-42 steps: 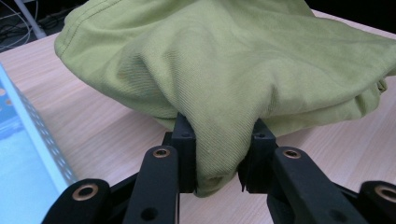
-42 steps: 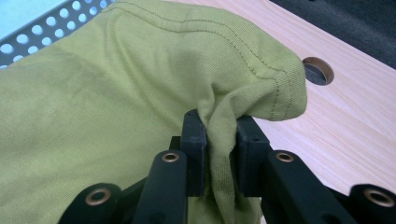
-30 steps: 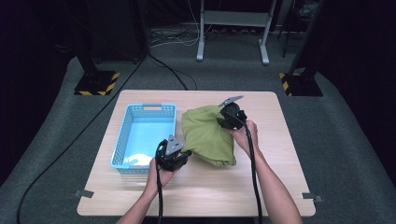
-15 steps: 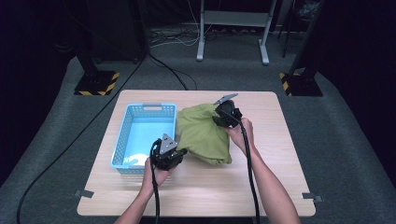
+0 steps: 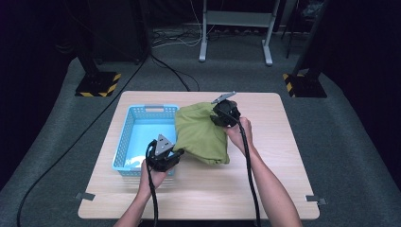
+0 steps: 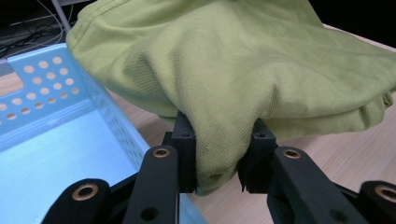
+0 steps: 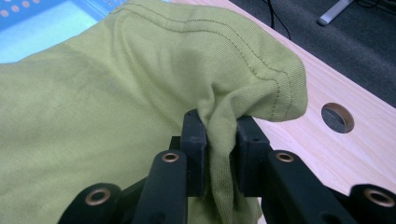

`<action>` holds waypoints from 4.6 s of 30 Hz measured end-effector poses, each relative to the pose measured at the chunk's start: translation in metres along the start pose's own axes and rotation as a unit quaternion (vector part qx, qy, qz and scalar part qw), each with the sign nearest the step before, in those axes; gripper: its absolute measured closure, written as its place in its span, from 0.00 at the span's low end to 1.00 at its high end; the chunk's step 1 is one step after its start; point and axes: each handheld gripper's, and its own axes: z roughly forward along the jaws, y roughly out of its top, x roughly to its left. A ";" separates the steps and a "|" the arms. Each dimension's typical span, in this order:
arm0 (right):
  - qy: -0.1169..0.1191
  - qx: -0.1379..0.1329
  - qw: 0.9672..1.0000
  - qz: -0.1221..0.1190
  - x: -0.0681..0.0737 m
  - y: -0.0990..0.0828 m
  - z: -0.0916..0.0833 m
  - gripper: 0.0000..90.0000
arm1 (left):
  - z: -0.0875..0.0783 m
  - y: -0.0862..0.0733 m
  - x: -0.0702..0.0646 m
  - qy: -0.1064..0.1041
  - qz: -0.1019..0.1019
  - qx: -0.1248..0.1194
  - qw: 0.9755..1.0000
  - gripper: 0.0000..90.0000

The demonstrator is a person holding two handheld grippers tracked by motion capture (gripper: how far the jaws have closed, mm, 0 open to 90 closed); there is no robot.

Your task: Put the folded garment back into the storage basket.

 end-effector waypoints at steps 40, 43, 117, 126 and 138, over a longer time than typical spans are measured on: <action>0.024 -0.006 0.999 -0.034 0.029 0.031 0.016 0.85 | -0.027 -0.009 0.033 0.041 -0.039 -0.012 0.998 0.79; 0.026 -0.005 0.999 -0.036 0.031 0.033 0.017 0.85 | -0.029 -0.011 0.035 0.044 -0.042 -0.012 0.998 0.79; 0.071 -0.001 0.995 -0.075 0.080 0.068 0.054 0.84 | -0.061 -0.037 0.081 0.107 -0.099 -0.016 0.989 0.80; 0.074 -0.001 0.994 -0.078 0.085 0.070 0.058 0.84 | -0.064 -0.040 0.086 0.112 -0.106 -0.015 0.988 0.80; 0.081 0.002 0.993 -0.082 0.091 0.074 0.064 0.84 | -0.067 -0.043 0.092 0.119 -0.112 -0.014 0.986 0.80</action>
